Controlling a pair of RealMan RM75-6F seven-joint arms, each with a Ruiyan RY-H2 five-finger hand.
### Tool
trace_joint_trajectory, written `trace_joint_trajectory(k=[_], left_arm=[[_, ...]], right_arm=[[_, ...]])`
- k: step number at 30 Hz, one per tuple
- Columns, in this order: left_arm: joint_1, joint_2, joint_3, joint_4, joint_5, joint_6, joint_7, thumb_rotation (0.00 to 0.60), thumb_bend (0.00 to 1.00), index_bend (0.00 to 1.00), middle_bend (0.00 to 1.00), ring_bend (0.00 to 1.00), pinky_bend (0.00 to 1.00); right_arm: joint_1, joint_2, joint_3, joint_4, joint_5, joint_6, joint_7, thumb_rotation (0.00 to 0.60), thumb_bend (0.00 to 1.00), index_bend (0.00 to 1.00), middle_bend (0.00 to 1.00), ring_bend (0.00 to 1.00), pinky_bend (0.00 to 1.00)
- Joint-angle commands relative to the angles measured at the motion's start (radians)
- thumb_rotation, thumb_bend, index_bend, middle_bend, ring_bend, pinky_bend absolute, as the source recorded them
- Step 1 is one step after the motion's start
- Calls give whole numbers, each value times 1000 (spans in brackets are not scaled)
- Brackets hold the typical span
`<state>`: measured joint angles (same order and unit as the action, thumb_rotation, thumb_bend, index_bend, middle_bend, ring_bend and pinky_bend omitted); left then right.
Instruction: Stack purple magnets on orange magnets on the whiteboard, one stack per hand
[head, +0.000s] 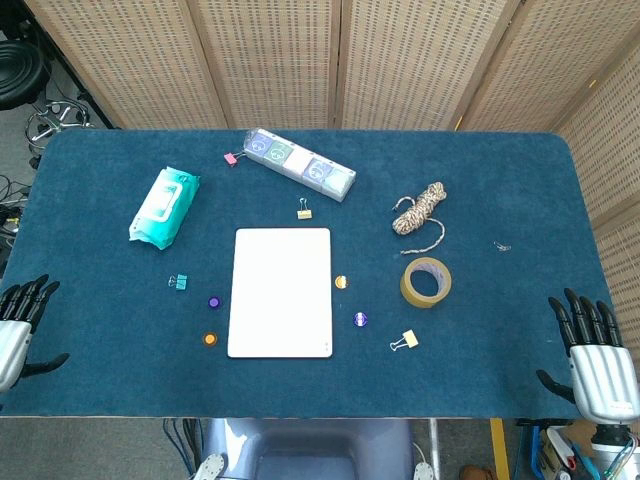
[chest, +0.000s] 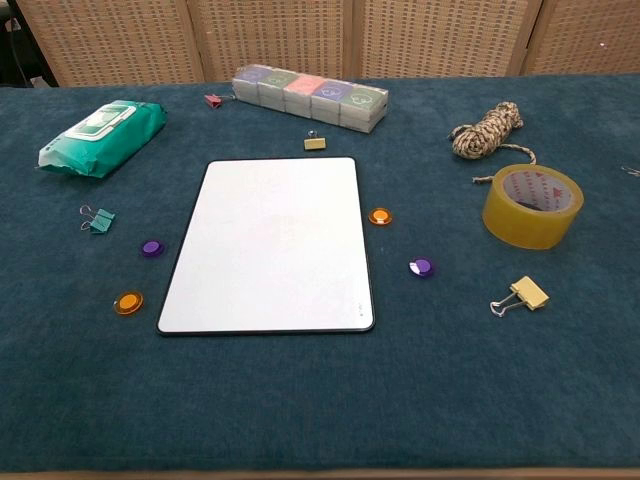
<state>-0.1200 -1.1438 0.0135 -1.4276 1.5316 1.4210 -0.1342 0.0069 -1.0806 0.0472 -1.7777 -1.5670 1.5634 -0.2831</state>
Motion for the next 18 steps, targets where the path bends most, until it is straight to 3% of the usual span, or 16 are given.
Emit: trace_joint_trajectory(k=[1,10,13,18], left_arm=[[0,-1,1,1,-1,-3,2,600,0,0,0,0,0],[-25,-9,31,4,68,-27,18,600,0,0,0,0,0],[-57,-21,40,-15,86,-76,27,600,7,4,0,0,0],[-106,-44,32,-59,80,-152,77,600,111,158,0,0,0]], right_arm=[[0,0,-1,0,0,-2,-1,600,0,0,0,0,0],[-1,1,-4,-5,-2,-2,-3,600,0,0,0,0,0],[-1,3,-4,-7,-2,-3,4,600,0,0,0,0,0],[2,6,-5,-5,7,-13,10,600,0,0,0,0,0]])
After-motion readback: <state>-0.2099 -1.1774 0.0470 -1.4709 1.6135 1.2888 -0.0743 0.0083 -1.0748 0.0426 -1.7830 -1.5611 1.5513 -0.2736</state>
